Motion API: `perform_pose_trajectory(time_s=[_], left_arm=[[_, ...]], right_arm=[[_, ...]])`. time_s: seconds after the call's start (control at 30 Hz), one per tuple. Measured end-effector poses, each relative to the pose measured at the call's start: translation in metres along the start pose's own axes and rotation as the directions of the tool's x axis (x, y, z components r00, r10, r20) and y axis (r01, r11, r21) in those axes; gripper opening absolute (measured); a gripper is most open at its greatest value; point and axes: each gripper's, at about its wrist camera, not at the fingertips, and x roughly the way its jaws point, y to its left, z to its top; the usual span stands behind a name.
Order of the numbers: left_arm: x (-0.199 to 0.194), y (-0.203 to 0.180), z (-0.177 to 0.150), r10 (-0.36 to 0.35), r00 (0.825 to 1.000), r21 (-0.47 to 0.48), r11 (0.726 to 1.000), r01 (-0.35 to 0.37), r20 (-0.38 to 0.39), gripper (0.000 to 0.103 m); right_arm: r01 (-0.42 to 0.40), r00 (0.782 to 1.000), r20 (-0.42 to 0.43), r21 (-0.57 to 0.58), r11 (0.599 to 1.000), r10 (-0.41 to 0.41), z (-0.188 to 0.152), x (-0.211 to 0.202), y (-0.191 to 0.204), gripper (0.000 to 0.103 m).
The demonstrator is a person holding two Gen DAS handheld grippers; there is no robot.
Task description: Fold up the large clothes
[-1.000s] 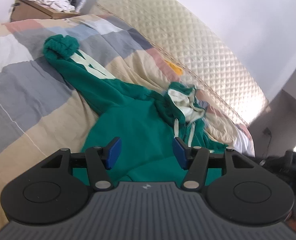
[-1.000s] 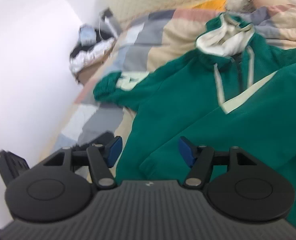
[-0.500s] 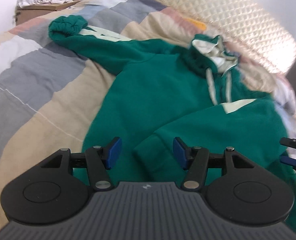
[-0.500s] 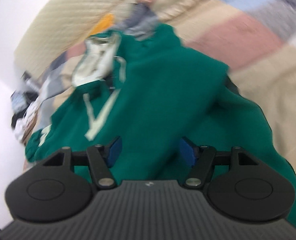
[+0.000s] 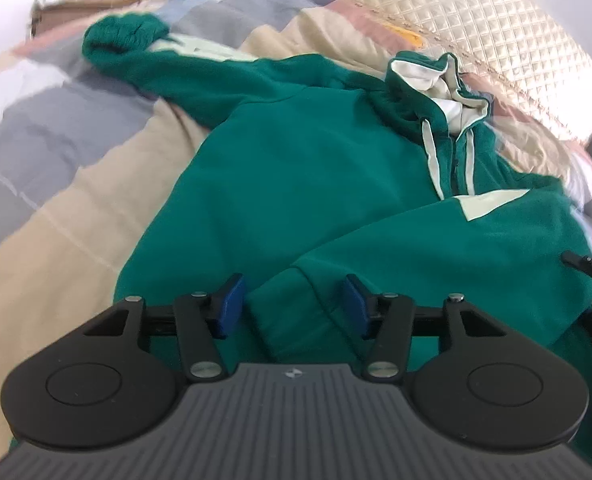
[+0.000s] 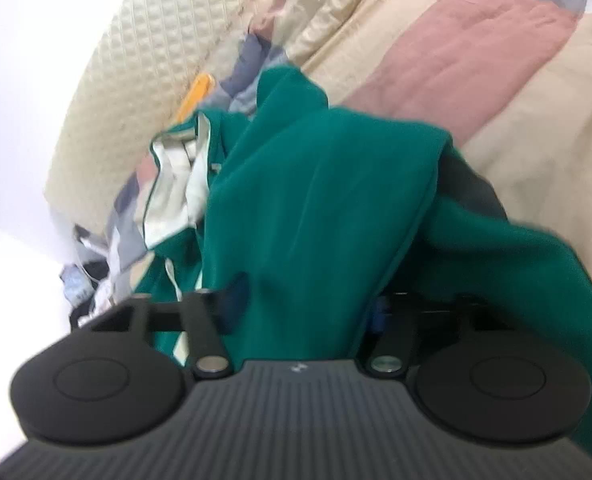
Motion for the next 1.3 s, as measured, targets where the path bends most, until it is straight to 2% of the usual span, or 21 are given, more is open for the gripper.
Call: perform_pose_trajectory(time_s=[0.03, 0.07, 0.13, 0.23, 0.3, 0.37, 0.43, 0.53, 0.6, 0.7, 0.73, 0.77, 0.8, 0.83, 0.87, 1.03, 1.13, 1.2, 1.3], left_arm=[[0.003, -0.004, -0.001, 0.011, 1.0, 0.019, 1.0, -0.011, 0.008, 0.052], [0.006, -0.007, 0.0, 0.015, 1.0, 0.027, 1.0, -0.016, 0.013, 0.05], [0.012, -0.012, 0.002, 0.015, 1.0, 0.036, 0.999, -0.016, 0.02, 0.05], [0.02, -0.02, 0.008, -0.016, 0.999, 0.029, 0.999, 0.015, 0.029, 0.048], [0.024, -0.029, 0.011, -0.077, 0.996, 0.043, 0.996, 0.076, 0.034, 0.047], [0.024, -0.04, 0.009, -0.104, 0.993, 0.086, 0.991, 0.1, 0.047, 0.047], [0.024, -0.049, 0.005, -0.136, 0.989, 0.13, 0.983, 0.129, 0.05, 0.047], [0.025, -0.057, 0.001, -0.181, 0.983, 0.152, 0.973, 0.175, 0.026, 0.047], [0.022, -0.06, -0.002, -0.179, 0.983, 0.166, 0.971, 0.171, 0.035, 0.047], [0.021, -0.059, -0.001, -0.19, 0.981, 0.168, 0.969, 0.18, 0.046, 0.047], [0.02, -0.057, -0.001, -0.193, 0.98, 0.166, 0.969, 0.182, 0.047, 0.047], [0.019, -0.057, -0.001, -0.192, 0.98, 0.165, 0.969, 0.182, 0.051, 0.047], [0.017, -0.056, 0.0, -0.19, 0.98, 0.167, 0.97, 0.178, 0.059, 0.047], [0.015, -0.057, 0.0, -0.188, 0.98, 0.172, 0.97, 0.174, 0.069, 0.047], [0.012, -0.057, 0.0, -0.187, 0.979, 0.177, 0.969, 0.17, 0.081, 0.047], [-0.003, -0.061, -0.001, -0.215, 0.969, 0.216, 0.959, 0.186, 0.122, 0.047], [-0.005, -0.065, -0.004, -0.228, 0.968, 0.232, 0.953, 0.198, 0.11, 0.047], [-0.005, -0.068, -0.008, -0.232, 0.969, 0.237, 0.949, 0.206, 0.086, 0.047], [0.0, -0.071, -0.013, -0.214, 0.975, 0.253, 0.948, 0.193, 0.061, 0.047]], right_arm=[[-0.011, 1.0, 0.014, 0.003, 1.0, 0.011, 0.001, 0.0, -0.002, 0.028], [-0.023, 0.999, 0.026, 0.005, 1.0, 0.023, 0.004, 0.0, -0.003, 0.02], [-0.034, 0.997, 0.067, -0.002, 0.999, 0.034, 0.012, -0.005, -0.002, 0.011], [-0.018, 0.981, 0.192, -0.09, 0.996, 0.035, 0.027, -0.022, 0.008, 0.01], [-0.002, 0.963, 0.268, -0.081, 0.997, 0.023, 0.038, -0.029, 0.006, 0.01], [0.045, 0.947, 0.321, -0.064, 0.997, -0.023, 0.047, -0.036, -0.003, 0.01], [0.073, 0.941, 0.332, -0.006, 0.997, -0.067, 0.053, -0.038, -0.02, 0.01], [0.079, 0.953, 0.284, 0.113, 0.99, -0.108, 0.056, -0.031, -0.047, 0.01], [0.088, 0.955, 0.269, 0.14, 0.986, -0.123, 0.053, -0.031, -0.053, 0.011], [0.128, 0.955, 0.252, 0.121, 0.984, -0.155, 0.049, -0.034, -0.042, 0.016], [0.143, 0.955, 0.245, 0.118, 0.983, -0.168, 0.043, -0.037, -0.038, 0.021], [0.158, 0.954, 0.237, 0.114, 0.981, -0.181, 0.04, -0.041, -0.035, 0.033], [0.17, 0.955, 0.228, 0.109, 0.979, -0.192, 0.037, -0.044, -0.032, 0.041], [0.191, 0.954, 0.215, 0.095, 0.977, -0.207, 0.033, -0.048, -0.027, 0.055], [0.212, 0.954, 0.202, 0.074, 0.975, -0.223, 0.029, -0.05, -0.022, 0.06], [0.275, 0.949, 0.188, -0.113, 0.955, -0.252, -0.003, -0.077, 0.015, 0.06], [0.238, 0.963, 0.186, -0.243, 0.94, -0.196, -0.025, -0.093, 0.044, 0.06], [0.205, 0.969, 0.2, -0.343, 0.917, -0.142, -0.04, -0.104, 0.059, 0.06], [0.16, 0.98, 0.178, -0.418, 0.894, -0.092, -0.056, -0.107, 0.07, 0.06]])
